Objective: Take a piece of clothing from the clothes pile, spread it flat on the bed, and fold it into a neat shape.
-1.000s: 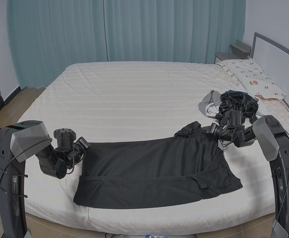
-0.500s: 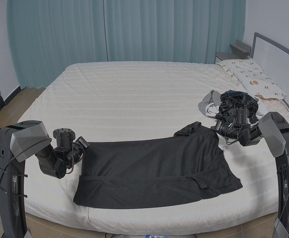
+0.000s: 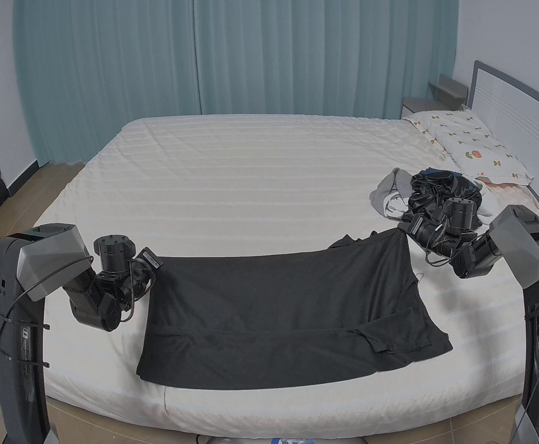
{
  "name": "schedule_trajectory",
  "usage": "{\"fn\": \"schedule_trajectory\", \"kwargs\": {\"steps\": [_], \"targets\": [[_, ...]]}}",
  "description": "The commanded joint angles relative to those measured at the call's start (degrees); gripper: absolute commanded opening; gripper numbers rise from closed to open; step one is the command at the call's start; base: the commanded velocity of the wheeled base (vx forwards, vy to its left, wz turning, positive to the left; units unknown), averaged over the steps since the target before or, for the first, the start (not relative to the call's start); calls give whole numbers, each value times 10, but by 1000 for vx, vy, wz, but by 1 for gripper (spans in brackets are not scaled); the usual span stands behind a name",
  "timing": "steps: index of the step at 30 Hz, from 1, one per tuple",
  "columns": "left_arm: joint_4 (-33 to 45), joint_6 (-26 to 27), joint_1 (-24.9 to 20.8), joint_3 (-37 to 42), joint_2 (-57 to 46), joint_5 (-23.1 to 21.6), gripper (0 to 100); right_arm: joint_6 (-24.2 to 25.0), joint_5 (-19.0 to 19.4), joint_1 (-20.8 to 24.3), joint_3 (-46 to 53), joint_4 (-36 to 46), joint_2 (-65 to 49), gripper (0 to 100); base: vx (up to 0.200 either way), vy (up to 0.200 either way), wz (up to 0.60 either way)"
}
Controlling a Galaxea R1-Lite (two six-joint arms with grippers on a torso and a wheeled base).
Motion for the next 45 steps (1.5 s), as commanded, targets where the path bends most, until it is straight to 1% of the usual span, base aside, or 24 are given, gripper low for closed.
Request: {"fn": "schedule_trajectory", "kwargs": {"steps": [1,6,10,15,17,21,31,35,39,45], "targets": [[-1,0,1,2,-4,1,0,9,1,-1,43,-19,-24,0,0,0,0],[-2,-5,2,2,-5,3,0,8,7,-1,73,-36,-23,0,0,0,0],[-2,-19,4,3,-17,3,0,31,8,-10,77,-66,-30,0,0,0,0],[-2,-19,4,1,-13,4,0,38,7,-13,88,-78,-33,0,0,0,0],[-2,-19,10,3,-19,1,0,53,9,-14,99,-81,-45,0,0,0,0],[-2,-19,10,3,-14,3,0,59,13,-11,110,-93,-48,0,0,0,0],[-3,-17,11,6,-18,3,0,52,22,-11,139,-99,-52,0,0,0,0],[-14,0,10,20,-18,-1,0,51,44,-20,161,-98,-71,0,0,0,0],[-25,17,10,21,-18,-1,0,50,46,-22,173,-94,-74,0,0,0,0],[-26,38,11,20,-18,-1,0,45,45,-19,152,-92,-54,0,0,0,0]]}}
